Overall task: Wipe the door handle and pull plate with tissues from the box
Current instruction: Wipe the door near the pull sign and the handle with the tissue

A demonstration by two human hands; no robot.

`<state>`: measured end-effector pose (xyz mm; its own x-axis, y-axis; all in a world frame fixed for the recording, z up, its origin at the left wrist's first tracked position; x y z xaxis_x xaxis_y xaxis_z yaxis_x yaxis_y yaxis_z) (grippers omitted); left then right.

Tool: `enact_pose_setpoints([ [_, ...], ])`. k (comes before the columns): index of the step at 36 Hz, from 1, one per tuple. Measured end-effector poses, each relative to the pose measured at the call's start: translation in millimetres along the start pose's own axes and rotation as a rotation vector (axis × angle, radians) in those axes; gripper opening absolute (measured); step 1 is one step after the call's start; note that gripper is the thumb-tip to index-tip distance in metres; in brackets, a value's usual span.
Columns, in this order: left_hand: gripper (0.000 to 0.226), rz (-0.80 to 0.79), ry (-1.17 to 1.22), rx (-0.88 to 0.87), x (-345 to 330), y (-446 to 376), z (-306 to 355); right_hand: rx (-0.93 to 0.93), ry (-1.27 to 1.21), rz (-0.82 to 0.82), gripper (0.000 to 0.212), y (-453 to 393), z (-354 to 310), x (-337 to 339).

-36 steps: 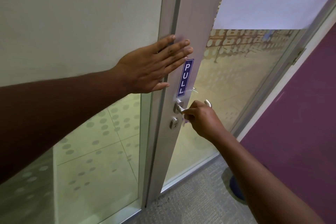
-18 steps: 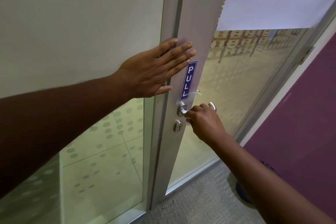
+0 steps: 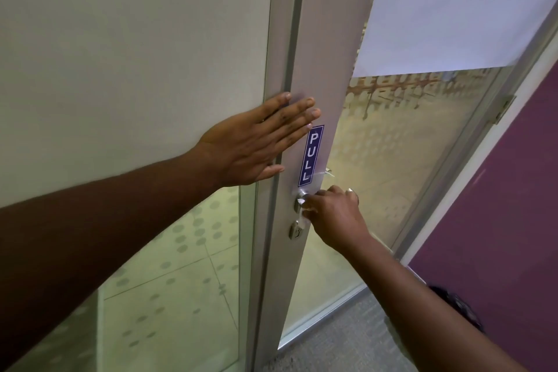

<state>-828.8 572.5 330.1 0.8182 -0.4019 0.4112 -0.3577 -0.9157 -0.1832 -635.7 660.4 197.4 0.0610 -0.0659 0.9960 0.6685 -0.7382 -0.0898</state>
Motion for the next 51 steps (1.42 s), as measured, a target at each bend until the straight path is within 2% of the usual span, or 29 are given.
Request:
enact_pose_setpoints([
  [10, 0.083, 0.010, -0.014, -0.008, 1, 2, 0, 0.068, 0.144, 0.048, 0.016, 8, 4, -14],
  [19, 0.083, 0.005, -0.017, -0.018, -1, 1, 1, 0.119, 0.153, 0.084, 0.017, 14, 18, -19],
  [23, 0.083, 0.004, -0.018, -0.017, -1, 1, 1, 0.167, 0.049, 0.039, 0.010, 15, 32, -7],
  [27, 0.083, 0.010, -0.013, -0.013, -1, 1, 0, 0.040, -0.199, -0.013, 0.017, 6, 57, 16],
  [31, 0.084, 0.018, -0.001, -0.013, 1, 1, 0, -0.091, -0.297, 0.021, 0.012, -11, 78, 28],
  [39, 0.084, 0.014, 0.026, -0.012, 2, 1, -1, -0.159, -0.269, -0.105, 0.017, -27, 84, 16],
  [47, 0.083, -0.010, 0.032, -0.018, 5, 3, -1, -0.185, -0.212, 0.016, 0.025, -12, 99, 3],
  [51, 0.083, -0.014, 0.032, -0.019, 5, 3, -1, -0.192, -0.253, 0.097, 0.018, 1, 101, -4],
])
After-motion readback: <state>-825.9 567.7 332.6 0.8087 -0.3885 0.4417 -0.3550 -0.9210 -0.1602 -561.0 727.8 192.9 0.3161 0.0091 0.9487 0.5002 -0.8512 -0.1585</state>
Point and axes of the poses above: each hand's wrist, its own y-axis away from the middle knuckle, its own x-axis out of the back of the hand, z = x × y, the point moved 1 cm from there along -y, towards the middle knuckle, and after that the axes turned 13 degrees about -z, right-handed, at the moved point
